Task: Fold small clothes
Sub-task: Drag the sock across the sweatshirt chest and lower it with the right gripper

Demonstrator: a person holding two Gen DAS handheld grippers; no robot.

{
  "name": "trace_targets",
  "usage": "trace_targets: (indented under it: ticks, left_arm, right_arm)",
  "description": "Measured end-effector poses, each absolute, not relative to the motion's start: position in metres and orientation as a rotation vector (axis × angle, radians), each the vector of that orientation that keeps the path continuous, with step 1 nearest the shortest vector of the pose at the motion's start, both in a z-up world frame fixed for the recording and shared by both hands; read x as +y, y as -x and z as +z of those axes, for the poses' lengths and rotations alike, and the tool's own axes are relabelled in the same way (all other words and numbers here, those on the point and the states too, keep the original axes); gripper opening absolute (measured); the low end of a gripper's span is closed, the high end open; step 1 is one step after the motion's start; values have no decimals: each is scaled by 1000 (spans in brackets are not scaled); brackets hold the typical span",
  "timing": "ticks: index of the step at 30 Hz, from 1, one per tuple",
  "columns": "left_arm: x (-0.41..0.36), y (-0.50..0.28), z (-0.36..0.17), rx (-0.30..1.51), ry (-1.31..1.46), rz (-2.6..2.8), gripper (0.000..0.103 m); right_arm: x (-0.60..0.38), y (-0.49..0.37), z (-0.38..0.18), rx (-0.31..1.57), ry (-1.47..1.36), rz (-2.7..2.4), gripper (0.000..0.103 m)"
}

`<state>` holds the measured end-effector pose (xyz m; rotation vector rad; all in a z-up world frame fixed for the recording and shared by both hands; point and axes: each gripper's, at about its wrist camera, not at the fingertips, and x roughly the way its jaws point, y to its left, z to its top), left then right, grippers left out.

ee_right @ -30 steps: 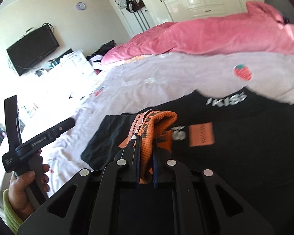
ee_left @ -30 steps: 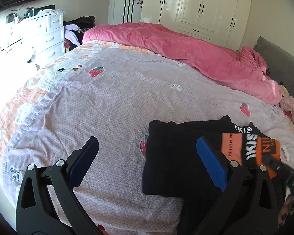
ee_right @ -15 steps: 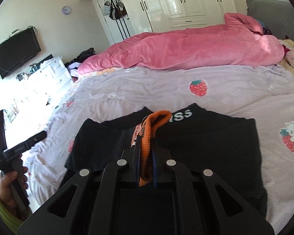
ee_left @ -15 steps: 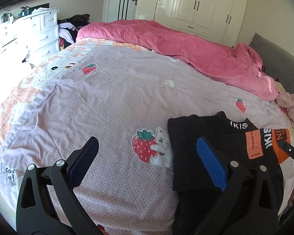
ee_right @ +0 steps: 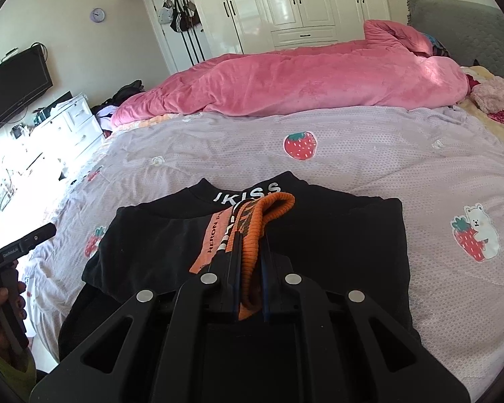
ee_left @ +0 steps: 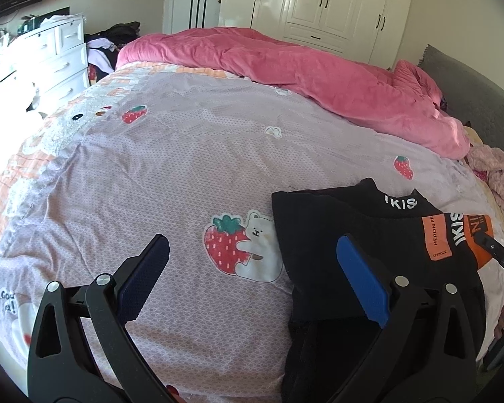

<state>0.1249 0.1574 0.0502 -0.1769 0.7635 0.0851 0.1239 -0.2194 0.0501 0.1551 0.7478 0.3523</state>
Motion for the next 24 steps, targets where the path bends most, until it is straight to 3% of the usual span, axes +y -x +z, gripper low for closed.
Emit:
trace_targets:
  ticks: [22,24]
  left_arm:
    - [96,-161,32,787,182,-55,94]
    - [94,-166,30,790,189,-60,94]
  right_arm:
    - [-238,-139,39,779,-160,317,8]
    - [-241,-142,33,808,-165,300,14]
